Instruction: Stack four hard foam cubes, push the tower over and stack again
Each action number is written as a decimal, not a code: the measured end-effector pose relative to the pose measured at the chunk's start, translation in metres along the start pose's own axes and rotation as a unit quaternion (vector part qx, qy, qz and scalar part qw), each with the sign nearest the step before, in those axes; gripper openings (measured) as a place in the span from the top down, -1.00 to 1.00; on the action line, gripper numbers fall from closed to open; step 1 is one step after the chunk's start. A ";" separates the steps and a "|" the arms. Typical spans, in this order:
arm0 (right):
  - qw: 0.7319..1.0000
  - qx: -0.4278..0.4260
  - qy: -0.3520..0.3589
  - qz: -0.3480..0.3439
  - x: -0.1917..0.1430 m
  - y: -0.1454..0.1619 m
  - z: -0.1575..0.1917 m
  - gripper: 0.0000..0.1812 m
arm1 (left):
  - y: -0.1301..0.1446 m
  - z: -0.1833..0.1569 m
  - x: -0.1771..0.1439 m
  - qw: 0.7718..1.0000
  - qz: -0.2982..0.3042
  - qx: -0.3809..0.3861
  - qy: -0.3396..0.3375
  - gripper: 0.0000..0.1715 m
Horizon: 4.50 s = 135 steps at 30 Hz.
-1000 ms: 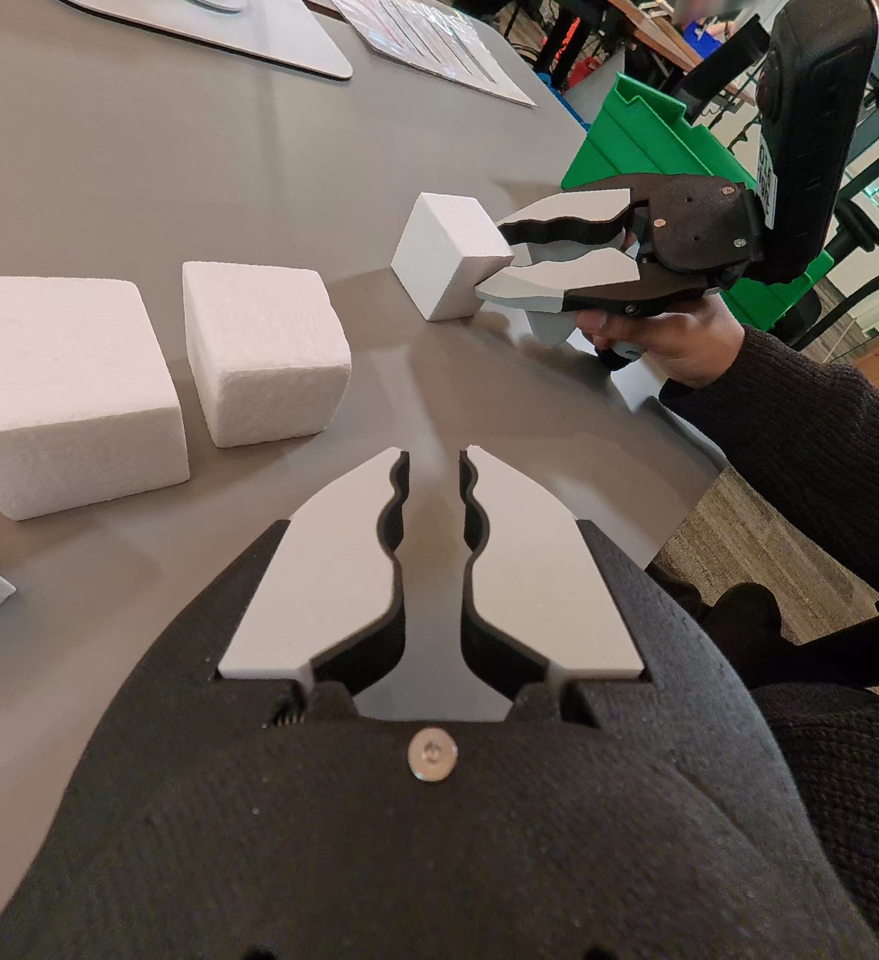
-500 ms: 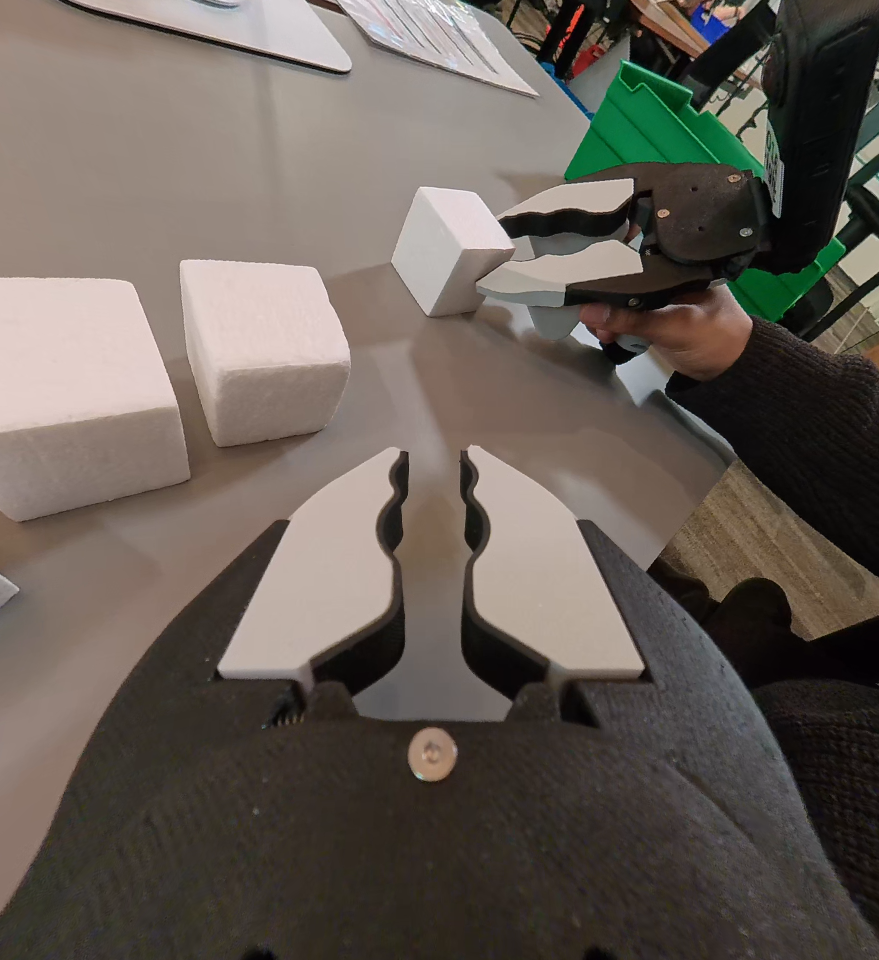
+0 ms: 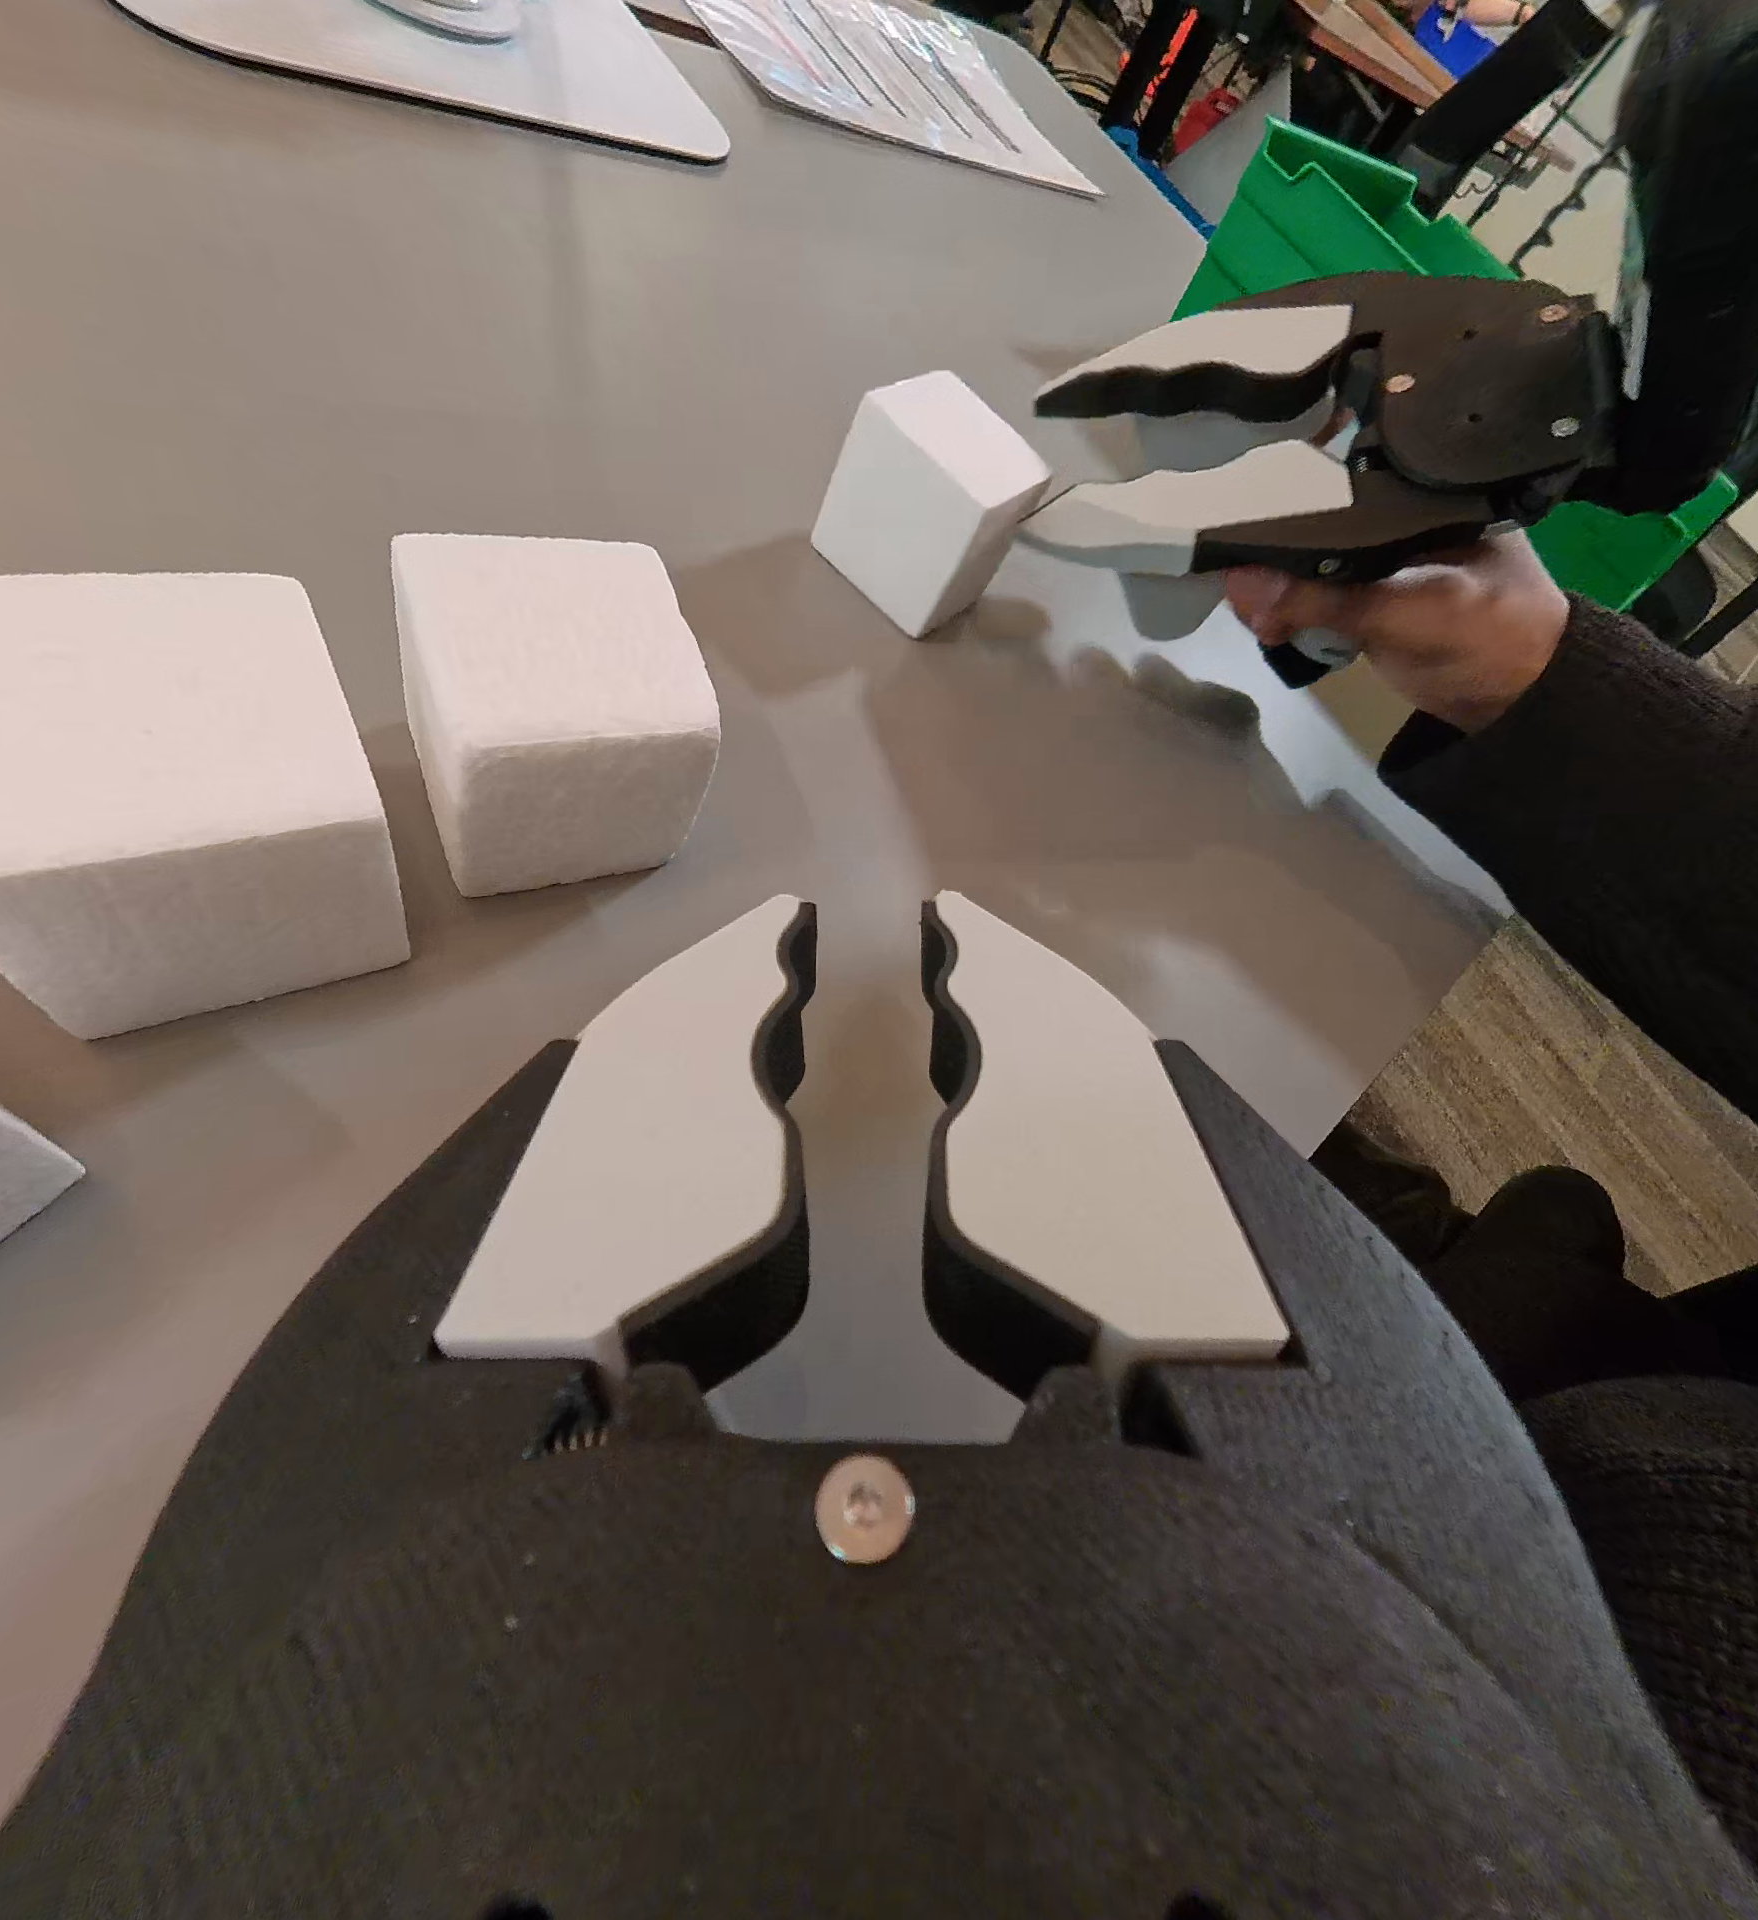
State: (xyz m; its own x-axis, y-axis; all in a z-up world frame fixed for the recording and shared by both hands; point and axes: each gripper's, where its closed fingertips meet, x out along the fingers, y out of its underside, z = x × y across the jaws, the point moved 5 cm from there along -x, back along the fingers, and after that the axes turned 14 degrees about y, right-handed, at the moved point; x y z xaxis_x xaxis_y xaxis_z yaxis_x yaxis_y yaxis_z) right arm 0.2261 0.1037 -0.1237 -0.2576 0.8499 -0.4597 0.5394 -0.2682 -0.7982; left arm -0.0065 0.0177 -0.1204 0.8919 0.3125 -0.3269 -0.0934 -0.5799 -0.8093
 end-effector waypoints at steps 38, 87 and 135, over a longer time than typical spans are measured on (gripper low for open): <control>0.998 0.017 -0.049 0.028 0.000 -0.006 0.036 0.57 | 0.001 0.003 -0.001 1.000 -0.001 -0.008 -0.012 0.76; 0.999 0.017 -0.009 0.028 0.004 -0.006 0.031 0.77 | 0.002 0.003 0.000 1.000 0.005 -0.010 -0.012 0.75; 0.999 0.008 -0.025 0.040 0.000 -0.006 0.031 0.62 | 0.004 0.004 0.001 1.000 0.013 -0.012 -0.013 0.74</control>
State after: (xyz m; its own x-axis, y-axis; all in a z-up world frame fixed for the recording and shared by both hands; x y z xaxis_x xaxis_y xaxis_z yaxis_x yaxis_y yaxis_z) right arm 0.1977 0.0911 -0.1313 -0.2544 0.8012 -0.5417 0.5478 -0.3422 -0.7634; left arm -0.0077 0.0184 -0.1257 0.8777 0.3154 -0.3606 -0.1059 -0.6064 -0.7881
